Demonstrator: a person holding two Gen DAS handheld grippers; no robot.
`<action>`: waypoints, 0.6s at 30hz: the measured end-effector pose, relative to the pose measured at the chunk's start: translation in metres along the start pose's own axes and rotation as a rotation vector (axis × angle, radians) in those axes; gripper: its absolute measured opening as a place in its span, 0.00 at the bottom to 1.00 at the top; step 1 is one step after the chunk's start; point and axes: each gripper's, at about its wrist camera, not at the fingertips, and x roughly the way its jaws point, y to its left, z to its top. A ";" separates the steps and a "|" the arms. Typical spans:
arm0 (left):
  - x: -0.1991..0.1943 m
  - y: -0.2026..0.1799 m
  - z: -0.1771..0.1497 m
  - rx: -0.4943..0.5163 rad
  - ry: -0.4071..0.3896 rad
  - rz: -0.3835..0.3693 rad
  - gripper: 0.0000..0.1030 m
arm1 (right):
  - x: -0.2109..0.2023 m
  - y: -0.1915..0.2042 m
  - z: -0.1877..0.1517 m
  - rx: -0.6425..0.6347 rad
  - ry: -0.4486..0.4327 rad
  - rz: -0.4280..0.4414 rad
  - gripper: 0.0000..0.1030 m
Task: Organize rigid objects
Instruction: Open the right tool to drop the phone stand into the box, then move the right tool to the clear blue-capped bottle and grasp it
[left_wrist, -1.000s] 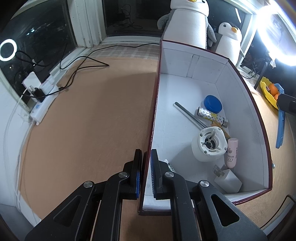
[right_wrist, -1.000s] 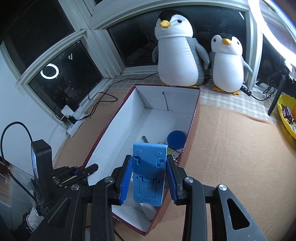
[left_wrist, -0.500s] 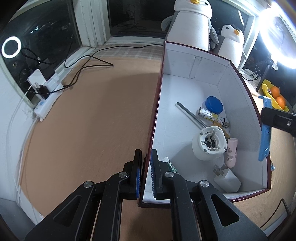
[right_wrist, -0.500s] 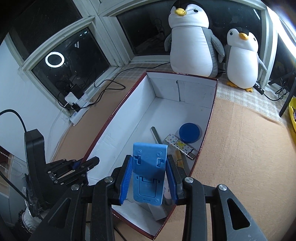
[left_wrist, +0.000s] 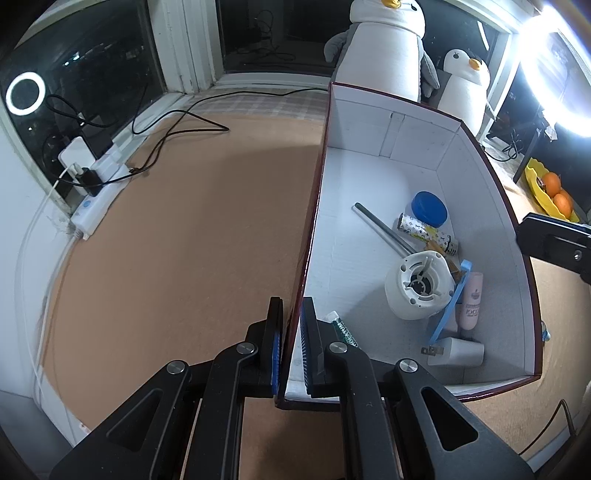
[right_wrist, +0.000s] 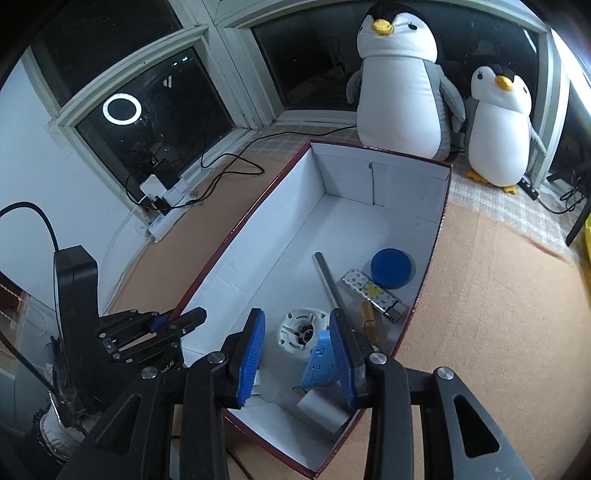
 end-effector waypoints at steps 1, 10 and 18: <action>0.000 0.000 0.000 0.000 0.000 0.000 0.08 | -0.003 -0.001 0.000 0.000 -0.006 -0.005 0.33; 0.002 0.000 0.000 0.005 0.001 -0.013 0.08 | -0.047 -0.050 -0.026 0.099 -0.058 -0.056 0.43; 0.007 0.000 0.001 0.019 0.013 -0.014 0.08 | -0.059 -0.131 -0.100 0.160 0.063 -0.229 0.52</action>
